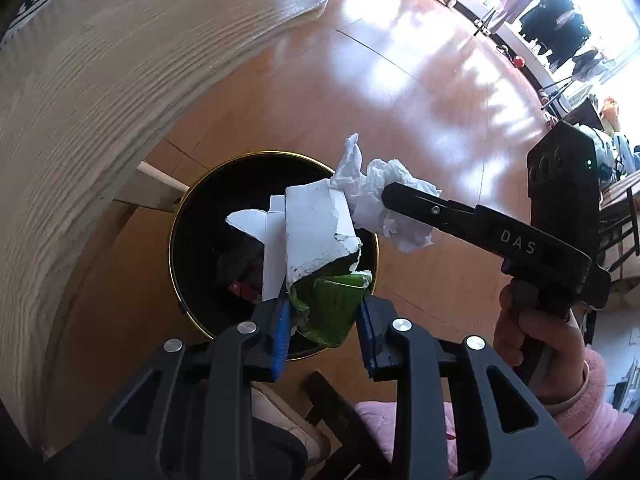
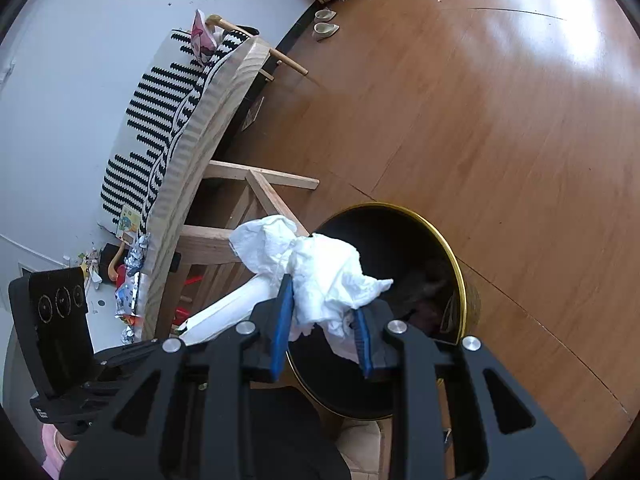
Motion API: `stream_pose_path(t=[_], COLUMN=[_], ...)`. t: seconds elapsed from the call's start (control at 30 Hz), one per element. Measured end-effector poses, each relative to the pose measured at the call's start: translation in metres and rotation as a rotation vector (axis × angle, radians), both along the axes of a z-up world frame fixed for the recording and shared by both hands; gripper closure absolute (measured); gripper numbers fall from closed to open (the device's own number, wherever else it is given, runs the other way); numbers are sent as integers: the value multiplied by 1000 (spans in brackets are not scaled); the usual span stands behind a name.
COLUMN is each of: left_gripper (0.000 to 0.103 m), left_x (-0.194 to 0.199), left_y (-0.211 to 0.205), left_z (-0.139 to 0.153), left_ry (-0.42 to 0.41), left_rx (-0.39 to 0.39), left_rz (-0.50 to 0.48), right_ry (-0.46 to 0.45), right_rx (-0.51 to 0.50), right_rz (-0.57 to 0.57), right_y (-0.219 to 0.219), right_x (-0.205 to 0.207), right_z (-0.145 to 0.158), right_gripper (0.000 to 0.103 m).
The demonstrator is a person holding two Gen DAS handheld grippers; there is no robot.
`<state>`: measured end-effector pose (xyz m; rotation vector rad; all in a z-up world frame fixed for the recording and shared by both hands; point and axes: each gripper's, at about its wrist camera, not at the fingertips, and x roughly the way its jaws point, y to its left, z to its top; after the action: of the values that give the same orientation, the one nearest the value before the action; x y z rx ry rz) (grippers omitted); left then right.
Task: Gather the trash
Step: 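Carry both items to the black bin and release them inside, then grasp the foil snack wrapper with the left tool while the right grasps the crumpled blue wrapper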
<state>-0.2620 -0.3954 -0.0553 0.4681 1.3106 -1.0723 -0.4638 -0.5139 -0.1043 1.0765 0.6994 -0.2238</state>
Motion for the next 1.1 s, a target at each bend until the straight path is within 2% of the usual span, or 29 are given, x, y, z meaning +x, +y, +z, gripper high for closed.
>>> stream_pose_path(t=[0.03, 0.07, 0.1, 0.13, 0.17, 0.27, 0.4, 0.47, 0.57, 0.63, 0.73, 0.83, 0.9, 1.0, 1.03, 1.1], left_gripper=[70, 61, 53, 30, 14, 10, 10, 10, 9, 9, 7, 6, 6, 6, 6, 6], left_x=[1, -1, -1, -2, -3, -10, -14, -13, -4, 6, 38, 86, 121, 172, 180, 206], left_y=[1, 2, 2, 4, 6, 7, 13, 24, 47, 64, 114, 187, 257, 372, 392, 466], left_z=[0, 2, 2, 3, 5, 16, 27, 54, 103, 126, 155, 166, 164, 148, 145, 131], left_ry=[-4, -10, -13, -14, -18, -18, -29, -84, -112, -126, -181, -286, -338, -429, -439, -452], left_rx=[-4, -5, -6, -9, -22, -64, -107, -195, -350, -392, -437, -426, -406, -295, -274, -216], left_rz=[8, 15, 22, 26, 31, 4, 4, 40, 82, 90, 146, 311, 481, 781, 836, 1040], right_ry=[-1, -2, -5, 4, 11, -5, 35, 71, 138, 150, 127, 103, 85, 44, 35, 9], right_rx=[9, 26, 51, 80, 105, 126, 62, -22, -161, -228, -283, -339, -375, -461, -477, -520], right_rz=[-6, -16, -23, -29, -34, -54, -163, -170, -139, -122, -101, -42, 13, 126, 157, 266], right_y=[-2, -3, -5, -7, -9, -7, -11, -10, -4, 3, 14, 31, 43, 70, 77, 100], right_x=[-5, -7, -5, -5, -3, -6, -17, -18, -11, -2, 15, 37, 60, 108, 121, 156], right_z=[1, 0, -2, -5, -7, -7, 2, 11, 24, 35, 51, 70, 86, 118, 126, 144], right_gripper=[75, 68, 56, 22, 9, 7, 7, 7, 7, 7, 7, 7, 7, 7, 7, 7])
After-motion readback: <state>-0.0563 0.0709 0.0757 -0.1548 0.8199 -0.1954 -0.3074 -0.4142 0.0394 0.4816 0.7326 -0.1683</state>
